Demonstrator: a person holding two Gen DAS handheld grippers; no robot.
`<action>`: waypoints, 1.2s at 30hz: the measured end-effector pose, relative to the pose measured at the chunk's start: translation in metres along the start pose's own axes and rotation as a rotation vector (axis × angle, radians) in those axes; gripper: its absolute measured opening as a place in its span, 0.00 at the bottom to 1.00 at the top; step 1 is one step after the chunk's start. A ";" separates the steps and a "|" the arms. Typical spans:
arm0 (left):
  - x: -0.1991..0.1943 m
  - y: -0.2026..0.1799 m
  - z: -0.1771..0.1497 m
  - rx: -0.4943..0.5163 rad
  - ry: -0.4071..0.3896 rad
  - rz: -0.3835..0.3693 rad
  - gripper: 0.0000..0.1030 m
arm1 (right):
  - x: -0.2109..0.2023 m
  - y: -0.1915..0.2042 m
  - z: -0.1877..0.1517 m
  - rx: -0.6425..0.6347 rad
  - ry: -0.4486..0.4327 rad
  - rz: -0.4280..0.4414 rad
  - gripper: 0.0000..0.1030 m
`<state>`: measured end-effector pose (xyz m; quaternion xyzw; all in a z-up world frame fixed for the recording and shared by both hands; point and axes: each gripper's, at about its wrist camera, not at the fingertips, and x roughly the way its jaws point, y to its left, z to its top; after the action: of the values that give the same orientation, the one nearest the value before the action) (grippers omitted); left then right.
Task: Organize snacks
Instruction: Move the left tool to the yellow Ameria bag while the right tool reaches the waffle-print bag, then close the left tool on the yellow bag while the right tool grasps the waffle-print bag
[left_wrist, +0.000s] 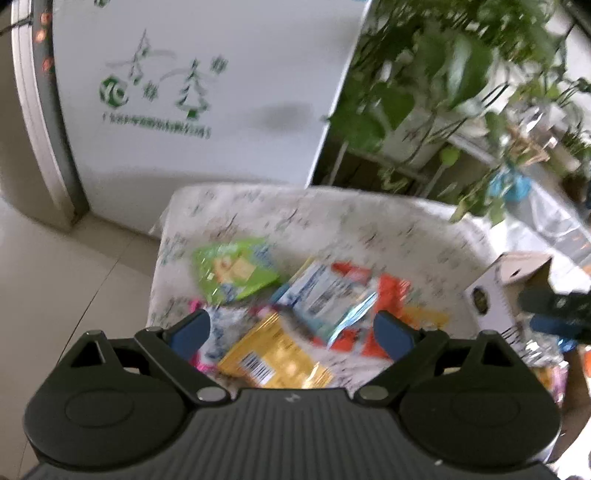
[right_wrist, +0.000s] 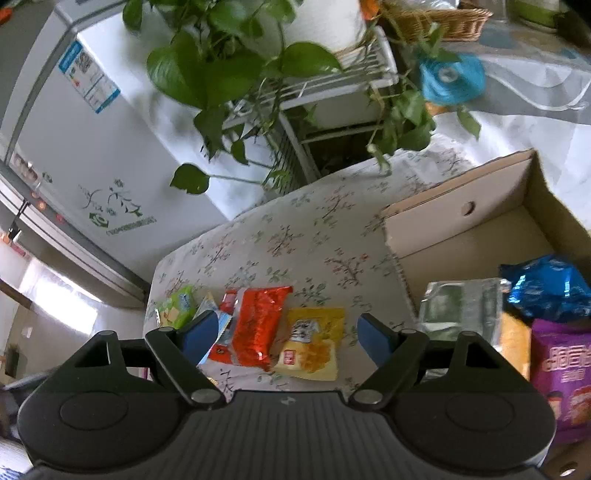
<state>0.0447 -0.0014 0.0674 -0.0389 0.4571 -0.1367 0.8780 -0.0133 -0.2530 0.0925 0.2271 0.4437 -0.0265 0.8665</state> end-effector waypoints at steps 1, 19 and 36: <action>0.005 0.003 -0.003 -0.004 0.015 0.010 0.92 | 0.003 0.002 0.000 0.002 0.007 0.001 0.84; 0.063 0.003 -0.025 -0.140 0.136 0.114 0.92 | 0.062 0.016 -0.006 0.064 0.117 -0.101 0.80; 0.079 -0.009 -0.033 -0.101 0.140 0.196 0.94 | 0.109 0.019 -0.013 0.053 0.170 -0.264 0.75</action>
<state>0.0590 -0.0304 -0.0122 -0.0285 0.5250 -0.0294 0.8501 0.0479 -0.2139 0.0078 0.1909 0.5407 -0.1322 0.8085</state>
